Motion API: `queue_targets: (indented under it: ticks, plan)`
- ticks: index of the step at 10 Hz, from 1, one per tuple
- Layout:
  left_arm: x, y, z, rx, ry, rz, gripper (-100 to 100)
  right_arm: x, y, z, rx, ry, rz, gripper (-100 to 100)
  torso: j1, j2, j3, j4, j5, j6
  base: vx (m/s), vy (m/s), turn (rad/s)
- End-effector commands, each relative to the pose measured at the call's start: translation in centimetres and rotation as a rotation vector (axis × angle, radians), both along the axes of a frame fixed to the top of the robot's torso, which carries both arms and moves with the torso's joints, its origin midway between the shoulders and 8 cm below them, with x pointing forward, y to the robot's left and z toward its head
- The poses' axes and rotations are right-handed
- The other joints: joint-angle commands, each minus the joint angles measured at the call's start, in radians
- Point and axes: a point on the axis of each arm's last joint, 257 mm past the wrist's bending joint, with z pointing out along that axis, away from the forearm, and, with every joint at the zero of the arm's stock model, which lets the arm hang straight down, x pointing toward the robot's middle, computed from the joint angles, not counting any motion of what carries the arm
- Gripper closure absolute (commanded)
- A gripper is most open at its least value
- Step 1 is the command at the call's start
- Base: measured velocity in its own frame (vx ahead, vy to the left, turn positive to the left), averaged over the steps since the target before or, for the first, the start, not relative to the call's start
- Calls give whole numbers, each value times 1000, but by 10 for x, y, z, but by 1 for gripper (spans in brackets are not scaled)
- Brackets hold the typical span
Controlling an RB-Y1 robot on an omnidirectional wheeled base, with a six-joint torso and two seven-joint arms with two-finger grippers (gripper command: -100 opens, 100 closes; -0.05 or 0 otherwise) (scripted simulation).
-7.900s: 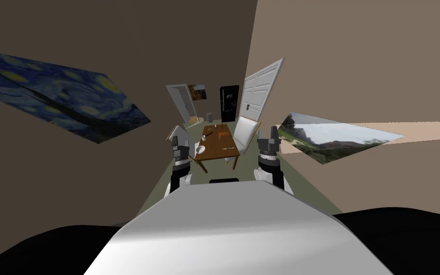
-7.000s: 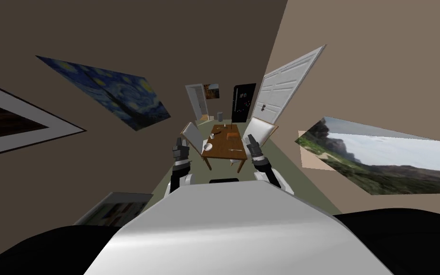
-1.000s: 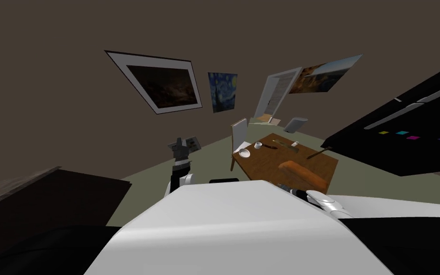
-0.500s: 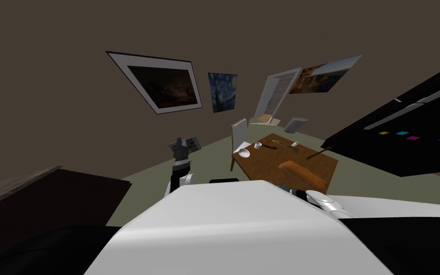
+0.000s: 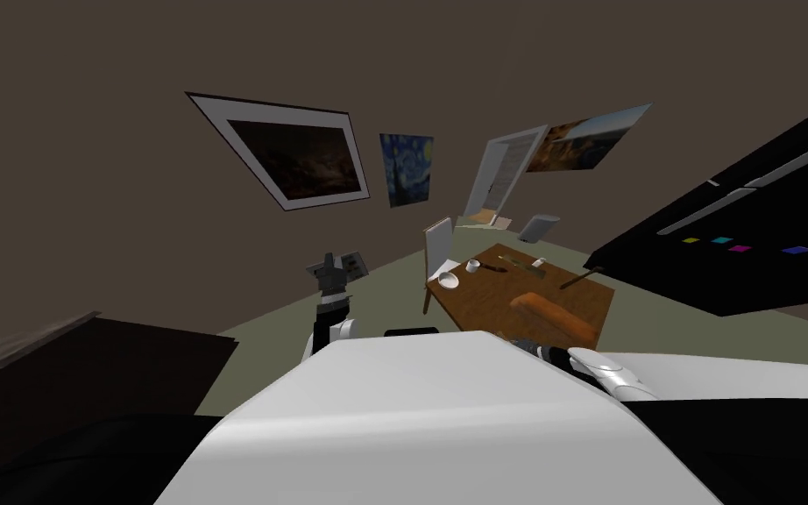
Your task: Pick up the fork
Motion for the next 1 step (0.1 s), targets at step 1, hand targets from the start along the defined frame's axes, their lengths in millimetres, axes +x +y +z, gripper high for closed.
queue_targets:
  ticks: [1]
  plan:
    - [0, 0, 0, 0, 0, 0, 0, 0, 0, 0, 0, 0, 0, 0, 0, 0, 0, 0, 0, 0, 0, 5, 0]
